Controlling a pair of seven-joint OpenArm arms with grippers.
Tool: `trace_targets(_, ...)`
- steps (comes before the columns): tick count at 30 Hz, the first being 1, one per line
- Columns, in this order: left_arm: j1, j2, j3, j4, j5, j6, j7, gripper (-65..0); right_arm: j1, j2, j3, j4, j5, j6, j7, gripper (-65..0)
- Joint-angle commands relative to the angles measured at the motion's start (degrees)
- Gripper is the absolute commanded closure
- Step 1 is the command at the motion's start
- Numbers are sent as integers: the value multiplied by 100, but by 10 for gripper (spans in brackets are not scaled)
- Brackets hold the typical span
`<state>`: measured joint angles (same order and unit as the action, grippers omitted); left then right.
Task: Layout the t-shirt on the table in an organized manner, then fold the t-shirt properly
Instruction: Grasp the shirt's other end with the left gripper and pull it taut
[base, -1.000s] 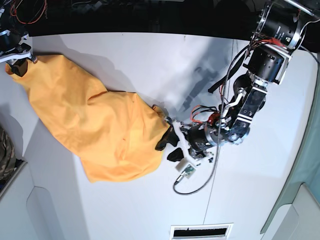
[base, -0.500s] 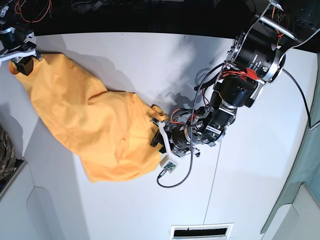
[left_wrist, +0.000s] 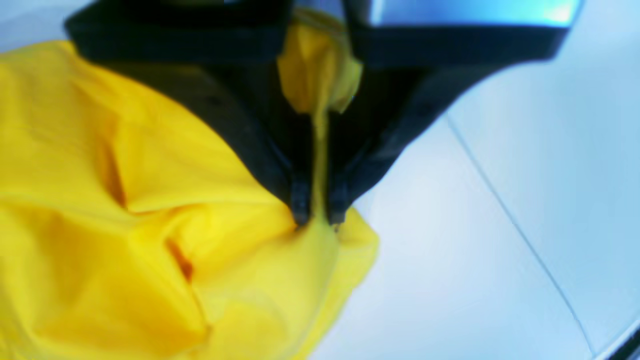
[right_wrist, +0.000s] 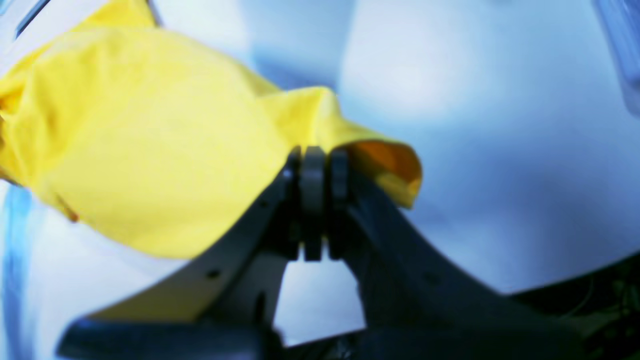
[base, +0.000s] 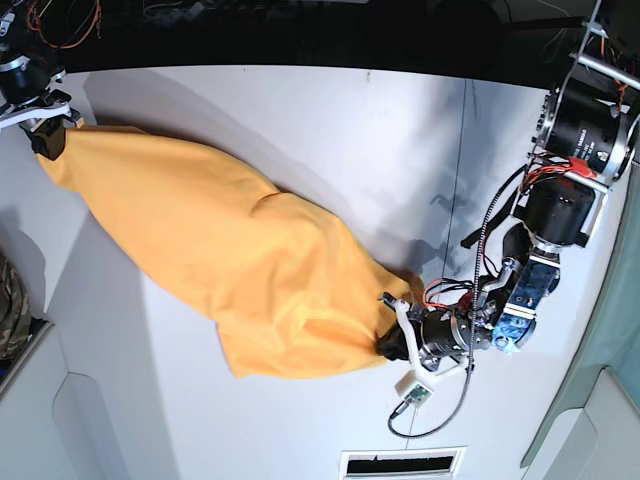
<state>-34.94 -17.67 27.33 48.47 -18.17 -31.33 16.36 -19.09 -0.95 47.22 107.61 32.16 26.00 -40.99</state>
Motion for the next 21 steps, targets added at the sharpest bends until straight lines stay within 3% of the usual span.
trace_targets(1,-184,-149,-24,330,-188,-127,20,0,48,118,28,90,111,35,164,0)
trace_targets(6,-168,-960,-24,1626,-1213,-411,734,0,146,356,28,92,149,35,240,0)
trace_targets(12,-170,-1827,-199,2914,-1921,-365,1572,0,205,761,31,92,129,26,367,0)
trace_targets(17,-170,-2236,-293,3635,-2610,-369,2079,-182,326,977,50,92,129,20,391,0)
trace_targets(21,-68,-2203,-293,3687,-2684,-385,2044,-368,579,984,22,90,149,20,407,0)
